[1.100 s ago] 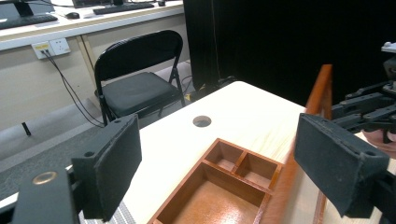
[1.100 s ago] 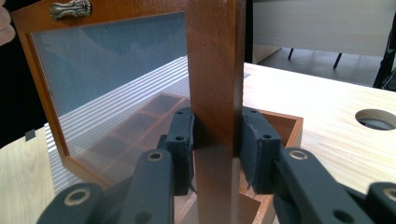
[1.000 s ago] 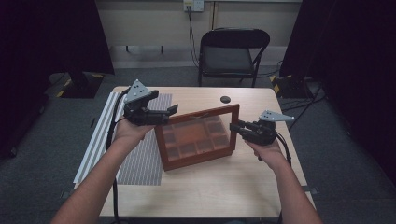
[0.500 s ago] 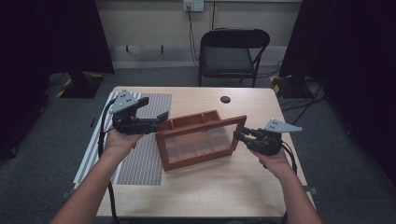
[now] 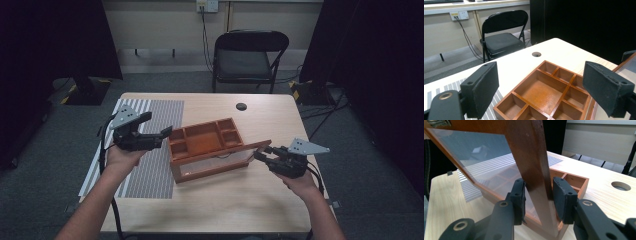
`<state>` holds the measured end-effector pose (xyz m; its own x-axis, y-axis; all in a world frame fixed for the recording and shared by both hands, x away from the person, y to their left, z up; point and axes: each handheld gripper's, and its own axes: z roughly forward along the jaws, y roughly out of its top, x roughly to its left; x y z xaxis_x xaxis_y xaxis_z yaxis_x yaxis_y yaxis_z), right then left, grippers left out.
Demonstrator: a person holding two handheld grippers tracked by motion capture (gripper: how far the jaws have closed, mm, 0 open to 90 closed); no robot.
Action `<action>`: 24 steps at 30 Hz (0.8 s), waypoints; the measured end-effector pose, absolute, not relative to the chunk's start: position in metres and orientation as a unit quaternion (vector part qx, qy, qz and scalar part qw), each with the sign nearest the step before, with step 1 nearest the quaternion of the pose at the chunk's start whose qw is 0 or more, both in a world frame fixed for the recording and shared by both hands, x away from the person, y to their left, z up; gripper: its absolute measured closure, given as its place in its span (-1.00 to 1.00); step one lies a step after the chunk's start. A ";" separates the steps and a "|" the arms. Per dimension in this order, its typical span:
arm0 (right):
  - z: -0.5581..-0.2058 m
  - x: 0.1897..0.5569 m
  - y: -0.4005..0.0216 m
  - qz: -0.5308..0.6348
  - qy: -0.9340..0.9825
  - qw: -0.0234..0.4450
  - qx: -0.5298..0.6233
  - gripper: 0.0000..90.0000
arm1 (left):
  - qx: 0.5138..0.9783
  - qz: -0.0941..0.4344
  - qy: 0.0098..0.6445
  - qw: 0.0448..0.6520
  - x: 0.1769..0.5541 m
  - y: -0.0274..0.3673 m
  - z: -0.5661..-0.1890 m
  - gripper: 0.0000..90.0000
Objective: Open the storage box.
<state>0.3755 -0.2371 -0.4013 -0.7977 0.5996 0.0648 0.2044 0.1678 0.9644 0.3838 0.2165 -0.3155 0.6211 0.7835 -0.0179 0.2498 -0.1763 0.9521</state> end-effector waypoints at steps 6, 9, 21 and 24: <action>-0.407 0.363 -0.241 0.584 0.749 0.179 0.257 0.39 | 0.732 0.243 0.355 0.529 0.377 0.217 -0.324 -0.70; -0.409 0.356 -0.242 0.580 0.752 0.188 0.252 0.38 | 0.734 0.238 0.355 0.528 0.373 0.217 -0.329 -0.70; -0.418 0.339 -0.243 0.570 0.761 0.208 0.230 0.33 | 0.741 0.217 0.367 0.518 0.360 0.221 -0.353 -0.70; -0.420 0.334 -0.244 0.565 0.766 0.214 0.221 0.33 | 0.743 0.210 0.368 0.518 0.355 0.222 -0.359 -0.70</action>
